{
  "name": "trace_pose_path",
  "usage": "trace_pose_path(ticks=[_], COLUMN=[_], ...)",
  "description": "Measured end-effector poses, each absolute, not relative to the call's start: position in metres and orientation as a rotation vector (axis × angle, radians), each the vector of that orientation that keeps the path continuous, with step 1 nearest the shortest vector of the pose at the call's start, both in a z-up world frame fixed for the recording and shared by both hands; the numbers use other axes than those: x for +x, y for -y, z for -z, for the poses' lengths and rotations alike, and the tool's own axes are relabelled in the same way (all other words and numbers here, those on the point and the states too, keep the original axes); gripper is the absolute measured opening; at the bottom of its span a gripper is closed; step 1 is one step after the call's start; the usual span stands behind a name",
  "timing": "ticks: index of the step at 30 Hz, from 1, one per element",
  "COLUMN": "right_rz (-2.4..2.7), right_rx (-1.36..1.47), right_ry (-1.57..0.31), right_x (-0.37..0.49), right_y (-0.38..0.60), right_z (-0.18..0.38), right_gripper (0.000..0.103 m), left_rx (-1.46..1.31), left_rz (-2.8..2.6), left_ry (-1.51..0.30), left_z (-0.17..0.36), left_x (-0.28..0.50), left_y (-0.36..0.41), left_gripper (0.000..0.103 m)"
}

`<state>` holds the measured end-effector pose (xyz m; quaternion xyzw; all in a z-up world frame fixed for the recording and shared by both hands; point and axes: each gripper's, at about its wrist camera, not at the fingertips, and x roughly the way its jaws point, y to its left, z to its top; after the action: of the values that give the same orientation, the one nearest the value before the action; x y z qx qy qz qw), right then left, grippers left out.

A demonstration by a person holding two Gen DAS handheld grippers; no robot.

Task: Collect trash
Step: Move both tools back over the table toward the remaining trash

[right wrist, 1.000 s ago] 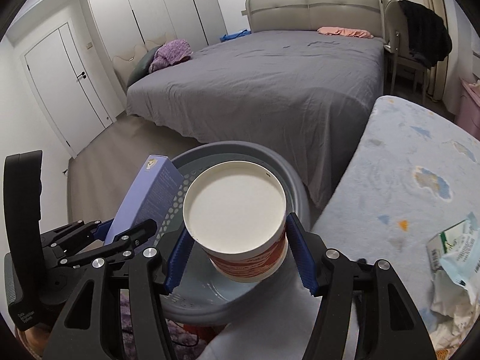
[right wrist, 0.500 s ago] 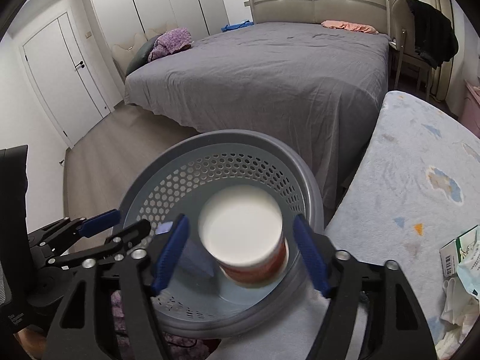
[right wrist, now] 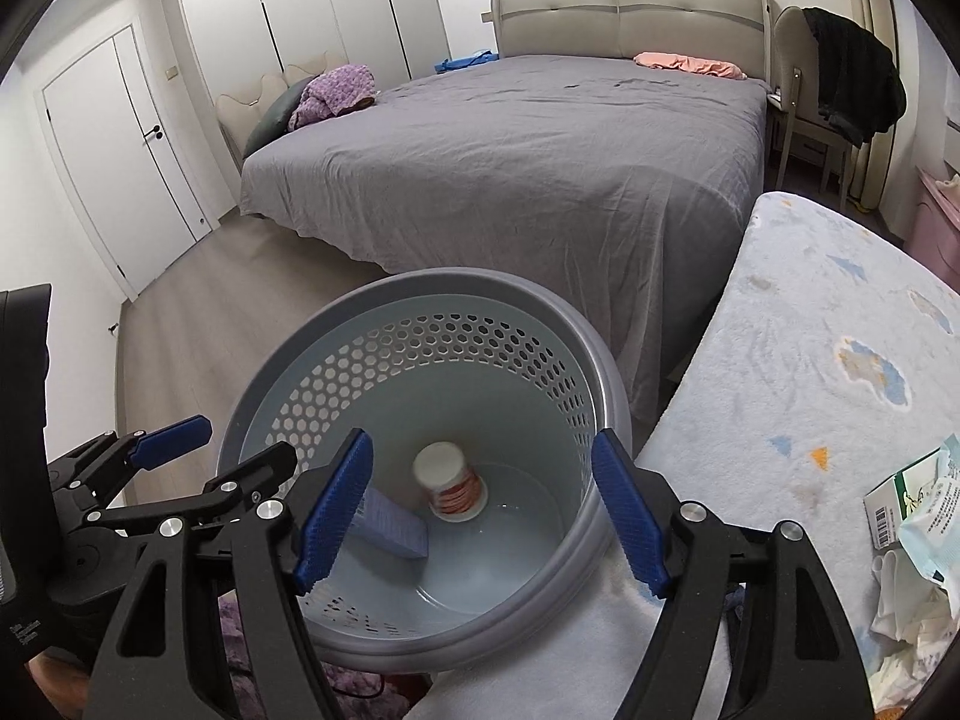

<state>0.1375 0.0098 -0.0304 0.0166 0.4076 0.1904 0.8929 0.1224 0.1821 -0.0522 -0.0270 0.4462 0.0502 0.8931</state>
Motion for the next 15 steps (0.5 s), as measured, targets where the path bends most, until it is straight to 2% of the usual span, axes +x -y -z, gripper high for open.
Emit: trace_pose_path(ticks=[15], right_rz=[-0.377], right_rx=[0.044], right_ry=[-0.833], right_x=[0.127], right_y=[-0.004], right_z=[0.023], right_gripper=[0.072], left_rx=[-0.051], left_rz=[-0.103], left_ry=[-0.912], left_z=[0.046], left_x=[0.116], left_y=[-0.183], left_gripper=[0.075])
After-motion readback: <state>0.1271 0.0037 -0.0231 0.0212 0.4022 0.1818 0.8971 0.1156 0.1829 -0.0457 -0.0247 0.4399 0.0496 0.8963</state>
